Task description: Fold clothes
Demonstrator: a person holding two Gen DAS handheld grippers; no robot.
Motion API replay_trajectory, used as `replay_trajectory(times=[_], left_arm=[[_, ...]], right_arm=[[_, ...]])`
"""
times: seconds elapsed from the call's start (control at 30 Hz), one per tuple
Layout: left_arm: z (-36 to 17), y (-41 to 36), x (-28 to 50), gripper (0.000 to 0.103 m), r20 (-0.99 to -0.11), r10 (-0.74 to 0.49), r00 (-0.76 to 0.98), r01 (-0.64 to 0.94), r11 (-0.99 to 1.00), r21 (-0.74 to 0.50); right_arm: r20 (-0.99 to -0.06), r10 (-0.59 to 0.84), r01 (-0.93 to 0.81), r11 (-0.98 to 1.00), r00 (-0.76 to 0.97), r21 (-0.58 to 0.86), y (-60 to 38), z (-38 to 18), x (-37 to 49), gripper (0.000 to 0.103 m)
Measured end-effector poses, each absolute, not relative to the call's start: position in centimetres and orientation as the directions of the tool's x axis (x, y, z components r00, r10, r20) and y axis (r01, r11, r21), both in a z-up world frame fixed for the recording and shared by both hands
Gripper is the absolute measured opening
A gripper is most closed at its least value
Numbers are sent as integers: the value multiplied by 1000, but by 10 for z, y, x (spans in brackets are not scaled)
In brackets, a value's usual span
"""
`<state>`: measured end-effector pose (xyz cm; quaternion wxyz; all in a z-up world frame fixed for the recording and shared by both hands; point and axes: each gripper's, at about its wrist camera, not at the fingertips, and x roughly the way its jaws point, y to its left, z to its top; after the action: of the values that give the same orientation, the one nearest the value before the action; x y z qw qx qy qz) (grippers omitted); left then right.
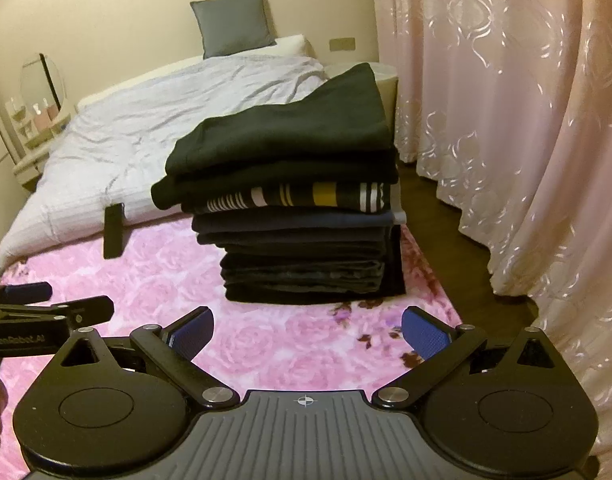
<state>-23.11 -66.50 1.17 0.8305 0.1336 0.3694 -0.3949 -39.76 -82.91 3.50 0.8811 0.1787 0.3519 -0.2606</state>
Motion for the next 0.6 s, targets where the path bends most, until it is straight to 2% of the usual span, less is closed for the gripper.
replay_trajectory(times=[0.6], left_arm=[[5,-675,-229,101,-729,-553,404,773,632,-51]], right_arm=[[-725,-360,596,799,587,86,-834,34,-389,102]])
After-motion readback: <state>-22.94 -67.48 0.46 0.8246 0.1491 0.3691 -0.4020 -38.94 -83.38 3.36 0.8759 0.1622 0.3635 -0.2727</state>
